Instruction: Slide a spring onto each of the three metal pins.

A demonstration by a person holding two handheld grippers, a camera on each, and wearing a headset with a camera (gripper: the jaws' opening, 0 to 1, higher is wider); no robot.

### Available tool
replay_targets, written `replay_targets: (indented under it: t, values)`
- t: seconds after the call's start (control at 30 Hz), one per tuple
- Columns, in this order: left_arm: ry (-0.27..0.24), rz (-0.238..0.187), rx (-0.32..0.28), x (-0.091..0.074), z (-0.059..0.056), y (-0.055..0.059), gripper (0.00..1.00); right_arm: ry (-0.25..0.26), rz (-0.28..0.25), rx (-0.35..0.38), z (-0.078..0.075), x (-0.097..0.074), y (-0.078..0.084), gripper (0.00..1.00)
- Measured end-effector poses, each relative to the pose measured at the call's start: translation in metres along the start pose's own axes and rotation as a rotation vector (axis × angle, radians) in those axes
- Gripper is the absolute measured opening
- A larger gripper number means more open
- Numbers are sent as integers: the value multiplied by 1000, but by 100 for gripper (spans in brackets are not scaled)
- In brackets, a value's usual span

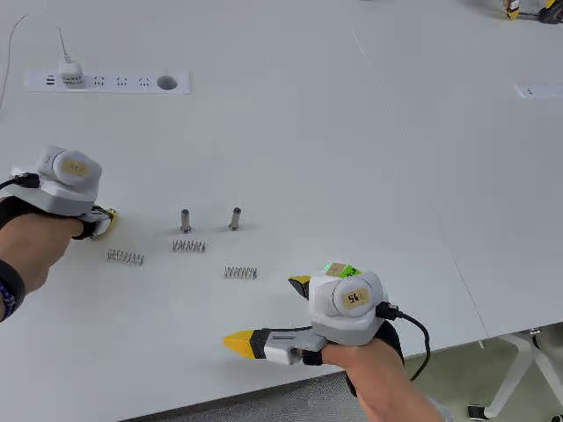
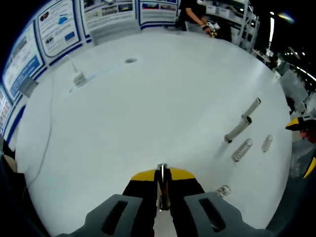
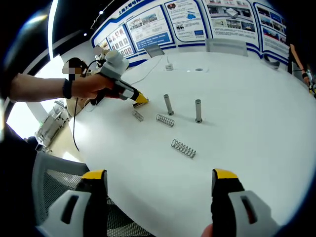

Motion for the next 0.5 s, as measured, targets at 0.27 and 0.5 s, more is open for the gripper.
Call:
replay_targets:
  t: [0.27, 0.5]
  values:
    - [-13, -26, -27, -8, 3, 1, 8, 5, -11, 3, -2, -1, -3, 88]
    - [-17, -44, -37, -15, 4, 1, 8, 6, -10, -4, -1, -2, -3, 88]
Point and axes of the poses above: the centre of the closed fingertips' face, and the gripper's own axes: x roughly forward along the fingers, z roughly to its left, y roughly out of its underside, the point moved 6 cm from there along -x, roughly backward along the fingers
